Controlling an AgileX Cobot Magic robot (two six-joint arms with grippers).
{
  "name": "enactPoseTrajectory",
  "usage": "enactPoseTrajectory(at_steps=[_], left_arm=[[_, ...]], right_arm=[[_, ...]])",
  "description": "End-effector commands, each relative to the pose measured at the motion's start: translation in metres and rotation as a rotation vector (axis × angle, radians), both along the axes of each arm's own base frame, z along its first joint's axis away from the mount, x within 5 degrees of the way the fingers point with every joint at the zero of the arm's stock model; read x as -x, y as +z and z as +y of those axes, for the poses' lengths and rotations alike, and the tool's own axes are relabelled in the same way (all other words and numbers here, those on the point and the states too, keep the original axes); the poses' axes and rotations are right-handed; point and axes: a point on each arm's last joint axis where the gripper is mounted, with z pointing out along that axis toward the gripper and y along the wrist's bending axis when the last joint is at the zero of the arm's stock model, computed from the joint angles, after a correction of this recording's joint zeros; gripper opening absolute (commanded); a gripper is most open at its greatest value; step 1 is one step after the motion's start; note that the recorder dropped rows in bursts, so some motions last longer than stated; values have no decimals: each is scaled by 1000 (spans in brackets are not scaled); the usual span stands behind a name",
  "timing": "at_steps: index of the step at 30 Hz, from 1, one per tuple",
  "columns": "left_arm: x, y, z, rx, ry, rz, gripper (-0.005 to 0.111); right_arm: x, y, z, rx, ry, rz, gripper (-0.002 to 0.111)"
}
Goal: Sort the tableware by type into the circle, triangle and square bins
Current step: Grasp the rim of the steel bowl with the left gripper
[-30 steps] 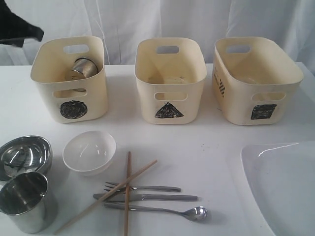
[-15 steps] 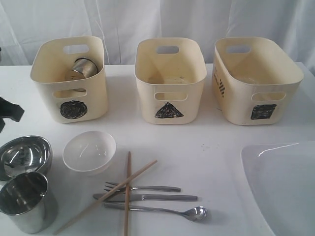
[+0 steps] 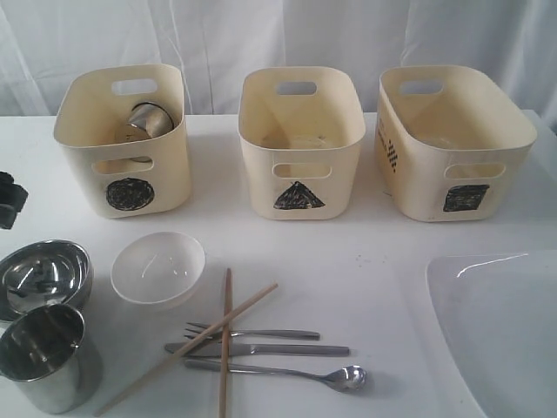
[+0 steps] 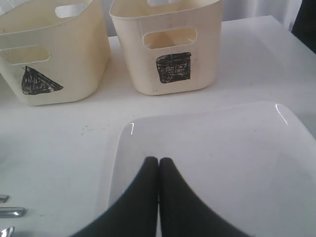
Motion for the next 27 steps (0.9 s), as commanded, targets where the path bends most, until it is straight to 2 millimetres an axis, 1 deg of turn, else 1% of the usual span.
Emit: enactPoseTrajectory(at_steps=[1, 2, 3, 4, 6, 8, 15, 22, 27], left_arm=[[-1, -18, 1, 26, 119, 110, 81], [-2, -26, 4, -11, 145, 156, 79], [-4, -32, 6, -35, 140, 166, 78], [-12, -42, 8, -47, 122, 146, 78], [-21, -56, 8, -39, 117, 151, 78], [-22, -62, 7, -22, 129, 178, 78], [-24, -70, 4, 4, 142, 203, 78], [-29, -91, 4, -10, 141, 273, 78], [-36, -99, 0, 38, 149, 244, 78]], right_arm=[[0, 2, 0, 1, -1, -16, 0], [0, 2, 0, 1, -1, -16, 0], [0, 2, 0, 1, -1, -16, 0], [0, 2, 0, 1, -1, -16, 0], [0, 2, 0, 1, -1, -16, 0], [0, 2, 0, 1, -1, -16, 0], [0, 2, 0, 1, -1, -16, 0], [0, 2, 0, 1, -1, -16, 0], [0, 2, 0, 1, -1, -16, 0]])
